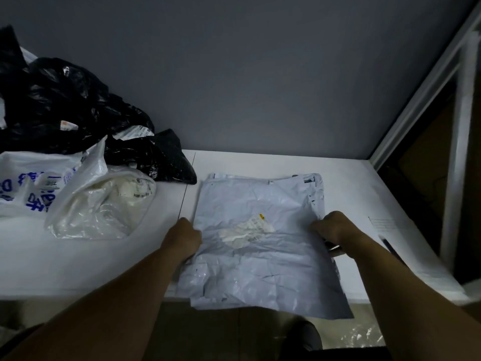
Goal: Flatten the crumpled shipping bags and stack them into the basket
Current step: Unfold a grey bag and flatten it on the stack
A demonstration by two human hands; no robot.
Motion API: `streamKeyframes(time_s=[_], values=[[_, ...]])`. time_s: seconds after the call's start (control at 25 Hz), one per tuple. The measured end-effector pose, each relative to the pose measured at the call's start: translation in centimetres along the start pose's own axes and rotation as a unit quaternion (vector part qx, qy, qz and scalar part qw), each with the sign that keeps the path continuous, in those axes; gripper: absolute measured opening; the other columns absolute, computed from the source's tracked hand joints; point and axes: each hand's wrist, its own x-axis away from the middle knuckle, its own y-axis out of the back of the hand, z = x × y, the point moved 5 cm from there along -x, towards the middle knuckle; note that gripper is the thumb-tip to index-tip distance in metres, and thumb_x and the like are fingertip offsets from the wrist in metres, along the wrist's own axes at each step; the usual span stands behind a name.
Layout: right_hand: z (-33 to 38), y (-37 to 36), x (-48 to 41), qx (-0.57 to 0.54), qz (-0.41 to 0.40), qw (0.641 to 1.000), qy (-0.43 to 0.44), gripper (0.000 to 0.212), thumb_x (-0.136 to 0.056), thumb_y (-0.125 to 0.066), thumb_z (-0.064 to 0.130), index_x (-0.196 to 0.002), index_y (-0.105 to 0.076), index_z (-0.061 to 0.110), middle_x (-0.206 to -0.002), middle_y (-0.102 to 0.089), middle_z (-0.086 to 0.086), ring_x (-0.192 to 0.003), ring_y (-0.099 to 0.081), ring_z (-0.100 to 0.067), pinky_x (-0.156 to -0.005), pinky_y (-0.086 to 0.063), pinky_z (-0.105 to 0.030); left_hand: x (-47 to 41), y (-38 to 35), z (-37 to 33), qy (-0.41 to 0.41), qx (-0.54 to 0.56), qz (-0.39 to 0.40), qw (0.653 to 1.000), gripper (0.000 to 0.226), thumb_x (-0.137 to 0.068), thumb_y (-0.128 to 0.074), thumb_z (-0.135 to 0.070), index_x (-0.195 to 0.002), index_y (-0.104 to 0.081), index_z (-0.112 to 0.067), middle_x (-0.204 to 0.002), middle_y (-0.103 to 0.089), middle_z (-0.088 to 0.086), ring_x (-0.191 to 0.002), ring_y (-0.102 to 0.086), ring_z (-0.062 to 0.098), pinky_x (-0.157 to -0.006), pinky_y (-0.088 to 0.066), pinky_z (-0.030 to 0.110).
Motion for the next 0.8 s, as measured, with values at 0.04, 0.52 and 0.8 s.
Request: streamKeyframes(time_s=[0.04, 0.52, 0.8], values=[[-0.1, -0.2, -0.6, 0.006, -0.011, 1.0, 0.002, 0.023, -0.092, -0.061, 0.016, -0.095, -0.06, -0.006, -0.081, -0.062, -0.019, -0.065, -0.06, -0.031, -0.056, -0.057, -0.037, 0.0, -0.1, -0.1, 0.002, 0.002, 0.001, 1.0, 0.021, -0.085, -0.059, -0.023, -0.088, -0.059, -0.001, -0.097, -0.068, 0.022, -0.08, -0.065, 0.032, -0.057, -0.039, 0.027], [-1.0, -0.1, -3.9, -0.03, -0.057, 0.998, -0.012, 0.017, -0.092, -0.06, 0.006, -0.098, -0.061, -0.01, -0.092, -0.063, -0.025, -0.076, -0.058, -0.037, -0.061, -0.049, -0.04, 0.2, 0.5, -2.1, -0.041, 0.155, -0.061, 0.985, 0.033, -0.096, -0.05, -0.005, -0.125, -0.066, -0.007, -0.128, -0.064, 0.01, -0.11, -0.06, 0.026, -0.089, -0.042, 0.023], [-1.5, -0.9, -3.8, 0.002, -0.079, 0.997, -0.015, 0.023, -0.087, -0.066, 0.012, -0.101, -0.058, -0.004, -0.097, -0.06, -0.018, -0.087, -0.06, -0.036, -0.075, -0.053, -0.043, 0.5, -0.6, -2.6, -0.042, 0.149, 0.007, 0.988, 0.048, -0.097, -0.052, -0.005, -0.144, -0.047, -0.012, -0.146, -0.049, 0.006, -0.124, -0.054, 0.023, -0.102, -0.041, 0.024]])
